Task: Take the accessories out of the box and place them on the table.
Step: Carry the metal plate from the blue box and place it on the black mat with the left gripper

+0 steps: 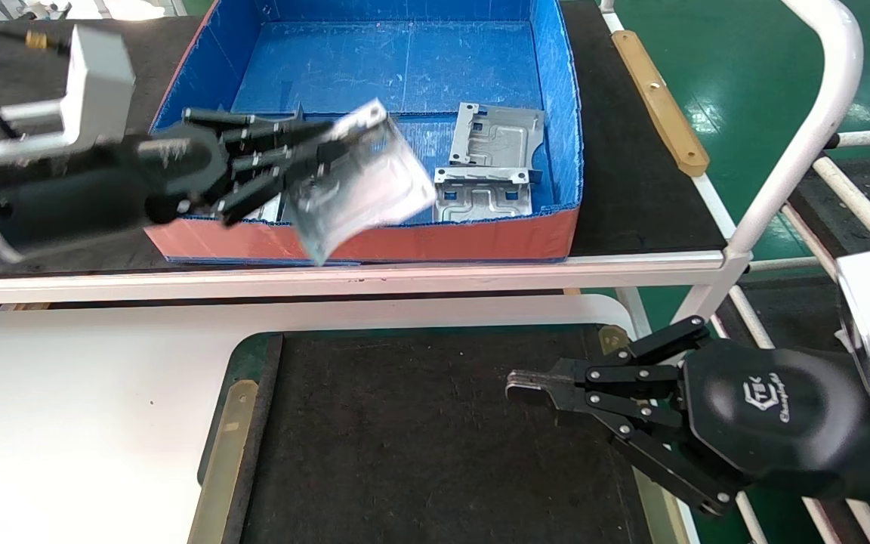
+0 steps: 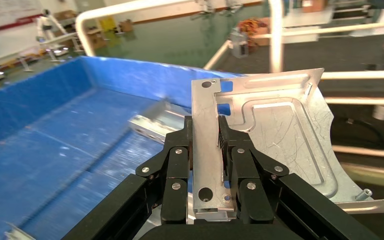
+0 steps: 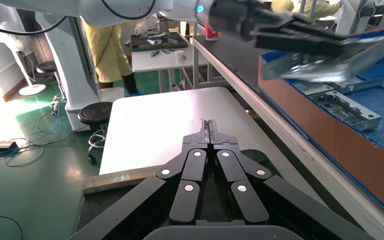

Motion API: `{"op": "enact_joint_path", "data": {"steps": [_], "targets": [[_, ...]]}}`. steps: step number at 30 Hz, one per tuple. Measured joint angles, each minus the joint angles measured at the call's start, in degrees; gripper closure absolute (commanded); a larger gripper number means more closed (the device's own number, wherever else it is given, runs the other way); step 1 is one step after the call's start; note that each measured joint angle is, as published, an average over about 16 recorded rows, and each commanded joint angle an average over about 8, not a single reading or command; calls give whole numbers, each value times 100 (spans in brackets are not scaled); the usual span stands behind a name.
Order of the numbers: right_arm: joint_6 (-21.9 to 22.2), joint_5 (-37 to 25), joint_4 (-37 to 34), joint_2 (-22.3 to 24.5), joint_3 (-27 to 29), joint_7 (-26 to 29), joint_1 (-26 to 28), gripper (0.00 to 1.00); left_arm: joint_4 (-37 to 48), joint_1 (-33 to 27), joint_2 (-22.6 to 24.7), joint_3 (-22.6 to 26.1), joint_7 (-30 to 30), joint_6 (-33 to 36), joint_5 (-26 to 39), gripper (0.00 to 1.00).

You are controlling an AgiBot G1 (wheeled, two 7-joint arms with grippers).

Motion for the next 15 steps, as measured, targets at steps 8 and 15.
{"op": "enact_joint_path", "data": {"steps": [8,15], "targets": [[0,0,0,0,0,0,0,0,-441,394,-293,-58,-143,287,-166,100],[0,0,0,0,0,0,0,0,-855,785,-500,-55,-132,441,-357,100]]}}
